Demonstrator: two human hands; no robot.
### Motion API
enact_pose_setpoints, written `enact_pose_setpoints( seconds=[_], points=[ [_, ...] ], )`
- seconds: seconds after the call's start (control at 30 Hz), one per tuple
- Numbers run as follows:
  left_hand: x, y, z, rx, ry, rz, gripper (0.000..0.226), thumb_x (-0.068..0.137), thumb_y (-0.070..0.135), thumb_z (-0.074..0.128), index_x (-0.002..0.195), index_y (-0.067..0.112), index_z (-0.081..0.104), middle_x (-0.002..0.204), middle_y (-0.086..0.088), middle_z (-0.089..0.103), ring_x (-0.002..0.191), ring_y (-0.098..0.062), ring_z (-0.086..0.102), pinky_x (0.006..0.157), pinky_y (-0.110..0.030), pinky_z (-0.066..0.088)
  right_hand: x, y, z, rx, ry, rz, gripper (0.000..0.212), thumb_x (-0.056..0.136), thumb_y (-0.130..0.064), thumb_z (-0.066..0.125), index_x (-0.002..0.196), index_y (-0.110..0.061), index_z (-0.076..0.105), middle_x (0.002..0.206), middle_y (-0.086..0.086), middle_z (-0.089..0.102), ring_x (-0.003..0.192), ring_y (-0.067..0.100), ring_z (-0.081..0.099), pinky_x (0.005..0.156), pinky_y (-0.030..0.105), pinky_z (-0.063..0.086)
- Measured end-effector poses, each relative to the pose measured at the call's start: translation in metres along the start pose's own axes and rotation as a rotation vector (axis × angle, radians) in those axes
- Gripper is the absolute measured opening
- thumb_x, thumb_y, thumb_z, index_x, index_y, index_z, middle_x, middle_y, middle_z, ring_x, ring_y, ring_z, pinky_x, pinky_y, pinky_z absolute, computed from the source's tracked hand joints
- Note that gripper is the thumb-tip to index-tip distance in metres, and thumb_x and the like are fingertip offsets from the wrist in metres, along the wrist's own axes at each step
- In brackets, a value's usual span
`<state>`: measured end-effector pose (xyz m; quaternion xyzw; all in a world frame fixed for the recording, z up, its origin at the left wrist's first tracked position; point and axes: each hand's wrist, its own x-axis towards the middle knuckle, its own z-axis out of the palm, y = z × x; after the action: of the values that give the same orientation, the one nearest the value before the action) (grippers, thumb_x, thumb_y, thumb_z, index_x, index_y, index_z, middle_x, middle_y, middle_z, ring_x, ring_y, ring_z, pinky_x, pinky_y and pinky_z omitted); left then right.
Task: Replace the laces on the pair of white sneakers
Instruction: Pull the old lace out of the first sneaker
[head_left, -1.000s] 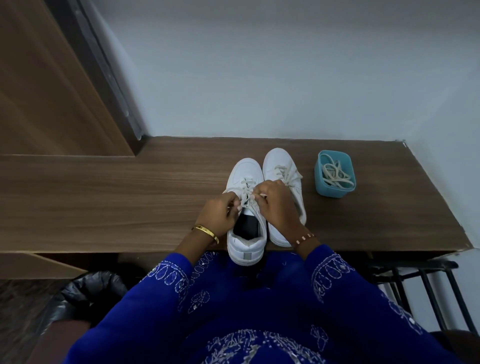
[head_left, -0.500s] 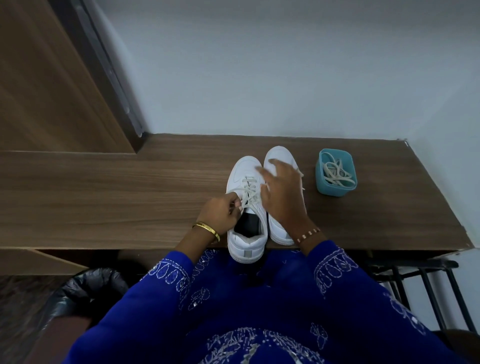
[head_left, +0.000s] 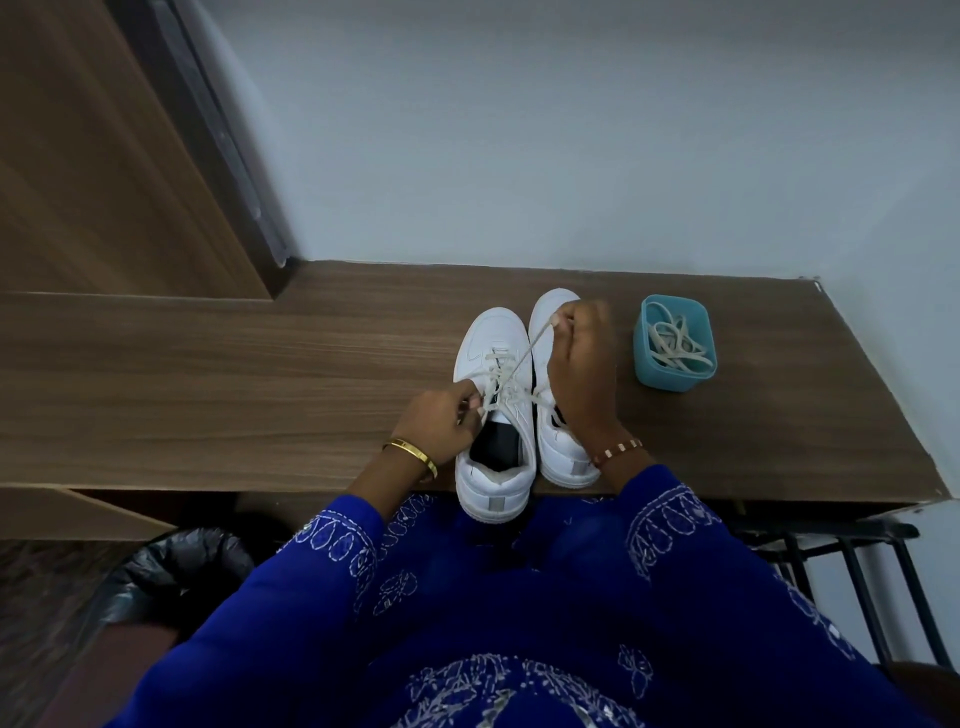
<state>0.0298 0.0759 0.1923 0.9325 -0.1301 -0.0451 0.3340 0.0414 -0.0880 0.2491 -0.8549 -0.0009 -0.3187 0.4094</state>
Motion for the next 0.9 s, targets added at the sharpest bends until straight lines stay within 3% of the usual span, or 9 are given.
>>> enact_pose_setpoints(
  seconds=[0.13,0.23,0.33,0.43,0.57,0.67,0.83,0.9],
  points=[
    [-0.001,0.001,0.001,0.004,0.005,0.000,0.005,0.085,0.013,0.057,0.085,0.009,0.058,0.081,-0.009,0.067,0.078,-0.029,0.061,0.067,-0.031,0.044,-0.010,0.005,0.005,-0.273,-0.098,-0.110,0.016,0.081,-0.004,0.055,0.095,-0.002,0.061,0.092,0.016,0.061,0.083,0.032,0.058,0.073,0.040,0.047],
    [-0.002,0.001,0.000,0.007,0.001,0.001,0.010,0.085,0.017,0.055,0.087,0.009,0.059,0.083,-0.009,0.067,0.081,-0.029,0.062,0.067,-0.031,0.044,-0.020,0.020,0.011,-0.521,-0.334,-0.327,0.039,0.068,-0.002,0.068,0.106,-0.010,0.066,0.108,0.016,0.061,0.100,0.034,0.059,0.088,0.045,0.045],
    [-0.002,0.001,-0.001,-0.002,-0.006,0.007,0.018,0.083,0.024,0.050,0.087,0.009,0.059,0.085,-0.009,0.068,0.083,-0.030,0.063,0.070,-0.034,0.047,-0.030,0.029,0.016,-0.624,-0.465,-0.451,0.022,0.058,-0.010,0.077,0.078,-0.015,0.071,0.092,0.010,0.065,0.091,0.031,0.062,0.087,0.047,0.047],
    [-0.001,0.002,0.000,0.031,-0.002,0.011,0.008,0.086,0.015,0.055,0.089,0.008,0.059,0.086,-0.010,0.067,0.083,-0.030,0.061,0.068,-0.031,0.042,-0.034,0.026,0.014,-0.667,-0.527,-0.453,0.017,0.055,-0.009,0.079,0.061,-0.015,0.064,0.070,0.002,0.058,0.073,0.025,0.058,0.077,0.037,0.047],
    [-0.001,0.001,0.000,0.023,-0.005,0.011,0.013,0.086,0.019,0.053,0.088,0.008,0.059,0.083,-0.011,0.068,0.081,-0.030,0.062,0.067,-0.032,0.043,-0.021,0.012,0.003,-0.477,-0.350,-0.284,0.011,0.068,-0.001,0.065,0.065,-0.009,0.059,0.063,0.006,0.056,0.064,0.026,0.054,0.064,0.035,0.043],
    [-0.002,0.000,0.001,0.024,-0.005,0.010,0.015,0.084,0.023,0.051,0.085,0.009,0.057,0.079,-0.009,0.066,0.076,-0.031,0.060,0.061,-0.029,0.038,0.009,0.000,-0.010,-0.312,-0.173,-0.148,0.013,0.082,-0.004,0.052,0.072,-0.004,0.061,0.069,0.012,0.060,0.069,0.028,0.052,0.066,0.034,0.039],
    [-0.005,0.003,-0.001,-0.036,-0.001,-0.003,0.021,0.075,0.032,0.042,0.081,0.016,0.053,0.078,-0.008,0.065,0.071,-0.027,0.057,0.059,-0.026,0.029,0.019,0.010,-0.011,-0.449,-0.312,-0.142,0.018,0.085,-0.011,0.054,0.090,-0.001,0.068,0.095,0.017,0.063,0.091,0.033,0.055,0.080,0.037,0.040],
    [-0.005,0.003,0.000,-0.058,-0.001,-0.015,0.013,0.078,0.032,0.043,0.079,0.020,0.048,0.075,-0.007,0.063,0.068,-0.025,0.053,0.058,-0.026,0.026,-0.003,0.010,-0.008,-0.421,-0.333,-0.170,0.014,0.083,-0.011,0.058,0.087,0.000,0.067,0.091,0.017,0.060,0.084,0.030,0.055,0.074,0.038,0.044]
  ],
)
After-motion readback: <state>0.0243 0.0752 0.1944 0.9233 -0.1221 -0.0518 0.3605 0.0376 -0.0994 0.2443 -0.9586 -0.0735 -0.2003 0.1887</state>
